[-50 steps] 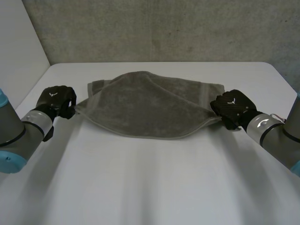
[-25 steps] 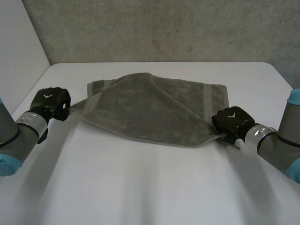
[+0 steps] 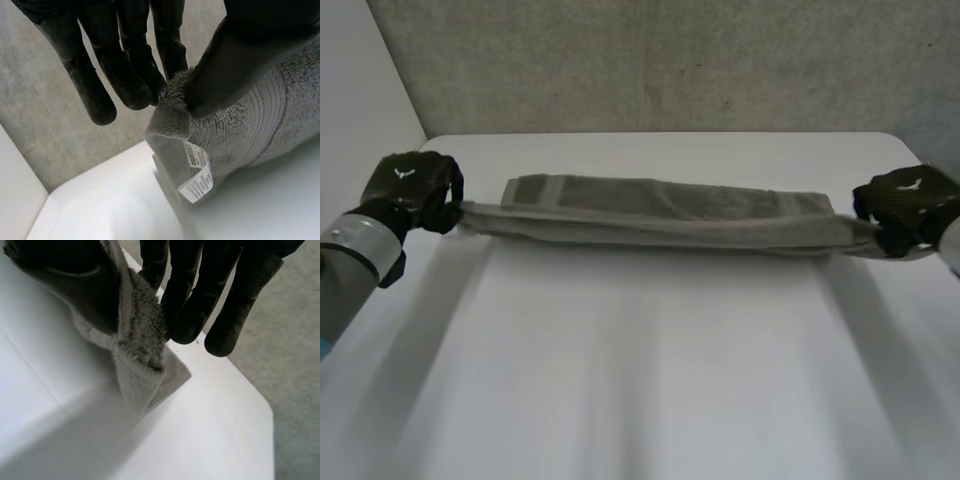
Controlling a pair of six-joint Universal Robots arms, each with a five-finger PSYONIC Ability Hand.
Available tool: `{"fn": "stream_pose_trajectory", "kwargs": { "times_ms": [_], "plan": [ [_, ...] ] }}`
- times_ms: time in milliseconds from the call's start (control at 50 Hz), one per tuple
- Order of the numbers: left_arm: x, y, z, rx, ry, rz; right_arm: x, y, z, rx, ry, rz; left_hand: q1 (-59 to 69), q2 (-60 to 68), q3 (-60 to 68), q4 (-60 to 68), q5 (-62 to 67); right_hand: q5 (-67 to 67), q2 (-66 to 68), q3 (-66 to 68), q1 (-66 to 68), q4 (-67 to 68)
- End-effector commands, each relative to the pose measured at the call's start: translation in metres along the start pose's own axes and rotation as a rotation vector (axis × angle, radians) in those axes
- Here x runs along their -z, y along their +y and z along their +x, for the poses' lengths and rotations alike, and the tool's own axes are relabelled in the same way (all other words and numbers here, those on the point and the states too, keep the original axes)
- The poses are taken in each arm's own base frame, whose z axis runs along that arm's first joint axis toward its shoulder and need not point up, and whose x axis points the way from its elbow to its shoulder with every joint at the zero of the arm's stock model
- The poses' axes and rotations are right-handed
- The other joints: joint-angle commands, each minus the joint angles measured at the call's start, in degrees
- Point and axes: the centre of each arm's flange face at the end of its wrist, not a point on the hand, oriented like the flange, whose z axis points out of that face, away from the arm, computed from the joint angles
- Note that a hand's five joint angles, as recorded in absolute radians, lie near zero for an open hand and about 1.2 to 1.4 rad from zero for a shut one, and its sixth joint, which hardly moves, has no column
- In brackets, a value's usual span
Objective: Fold the towel.
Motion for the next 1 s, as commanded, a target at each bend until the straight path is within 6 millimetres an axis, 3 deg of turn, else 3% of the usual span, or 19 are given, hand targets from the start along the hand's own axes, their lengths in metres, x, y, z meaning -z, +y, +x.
{"fn": "stream_pose_trajectory", "kwargs": {
  "times_ms": [20, 200, 300, 360, 400, 420, 440, 460, 520, 560, 580, 620, 680, 720, 840, 1000],
  "plan": [
    [0.028, -0.022, 0.007, 0.072, 0.024, 0.004, 0.034, -0.018, 0.020, -0.003, 0.012, 0.044, 3.6, 3.5, 2.6, 1.8, 5.3, 3.6, 4.8, 3.6, 5.2, 3.4],
    [0.044, -0.028, 0.007, 0.084, 0.045, 0.015, 0.047, -0.021, 0.030, -0.021, -0.024, 0.081, 3.6, 3.5, 2.6, 1.8, 5.3, 3.6, 4.8, 3.6, 5.2, 3.4],
    [0.038, -0.033, 0.002, 0.079, 0.042, 0.037, 0.031, -0.016, 0.035, 0.006, -0.032, 0.075, 3.6, 3.5, 2.6, 1.8, 5.3, 3.6, 4.8, 3.6, 5.2, 3.4],
    [0.025, -0.033, -0.003, 0.074, 0.037, 0.045, 0.019, -0.010, 0.038, 0.014, -0.039, 0.056, 3.6, 3.5, 2.6, 1.8, 5.3, 3.6, 4.8, 3.6, 5.2, 3.4],
    [0.001, -0.022, -0.004, 0.083, 0.051, 0.017, -0.005, -0.001, 0.045, 0.028, -0.055, 0.036, 3.6, 3.5, 2.6, 1.8, 5.3, 3.6, 4.8, 3.6, 5.2, 3.4],
    [0.001, -0.022, -0.004, 0.083, 0.051, 0.017, -0.005, -0.001, 0.045, 0.028, -0.055, 0.036, 3.6, 3.5, 2.6, 1.8, 5.3, 3.6, 4.8, 3.6, 5.2, 3.4],
    [-0.012, -0.019, -0.006, 0.085, 0.056, 0.013, -0.015, 0.001, 0.047, 0.035, -0.053, 0.030, 3.6, 3.5, 2.6, 1.8, 5.3, 3.6, 4.8, 3.6, 5.2, 3.4],
    [-0.025, -0.016, -0.004, 0.086, 0.061, 0.011, -0.026, 0.001, 0.045, 0.044, -0.055, 0.025, 3.6, 3.5, 2.6, 1.8, 5.3, 3.6, 4.8, 3.6, 5.2, 3.4],
    [-0.038, -0.011, -0.001, 0.085, 0.057, 0.003, -0.038, 0.000, 0.041, 0.058, -0.054, 0.025, 3.6, 3.5, 2.6, 1.8, 5.3, 3.6, 4.8, 3.6, 5.2, 3.4],
    [-0.064, -0.003, 0.005, 0.082, 0.041, -0.003, -0.060, -0.001, 0.031, 0.081, -0.061, 0.028, 3.6, 3.5, 2.6, 1.8, 5.3, 3.6, 4.8, 3.6, 5.2, 3.4],
    [-0.064, -0.003, 0.005, 0.082, 0.041, -0.003, -0.060, -0.001, 0.031, 0.081, -0.061, 0.028, 3.6, 3.5, 2.6, 1.8, 5.3, 3.6, 4.8, 3.6, 5.2, 3.4],
    [-0.088, 0.008, 0.007, 0.081, 0.022, -0.016, -0.079, 0.001, 0.026, 0.089, -0.065, 0.035, 3.6, 3.5, 2.6, 1.8, 5.3, 3.6, 4.8, 3.6, 5.2, 3.4],
    [-0.098, 0.015, 0.006, 0.083, 0.016, -0.028, -0.096, 0.006, 0.022, 0.091, -0.071, 0.040, 3.6, 3.5, 2.6, 1.8, 5.3, 3.6, 4.8, 3.6, 5.2, 3.4],
    [-0.116, 0.029, 0.007, 0.087, 0.010, -0.042, -0.104, 0.007, 0.019, 0.096, -0.074, 0.048, 3.6, 3.5, 2.6, 1.8, 5.3, 3.6, 4.8, 3.6, 5.2, 3.4],
    [-0.140, 0.059, 0.012, 0.085, -0.012, -0.065, -0.136, 0.020, 0.008, 0.120, -0.039, 0.075, 3.6, 3.5, 2.6, 1.8, 5.3, 3.6, 4.8, 3.6, 5.2, 3.4],
    [-0.153, 0.080, 0.014, 0.082, -0.022, -0.071, -0.161, 0.037, 0.008, 0.133, 0.030, 0.066, 3.6, 3.5, 2.6, 1.8, 5.3, 3.6, 4.8, 3.6, 5.2, 3.4]
  ]
}}
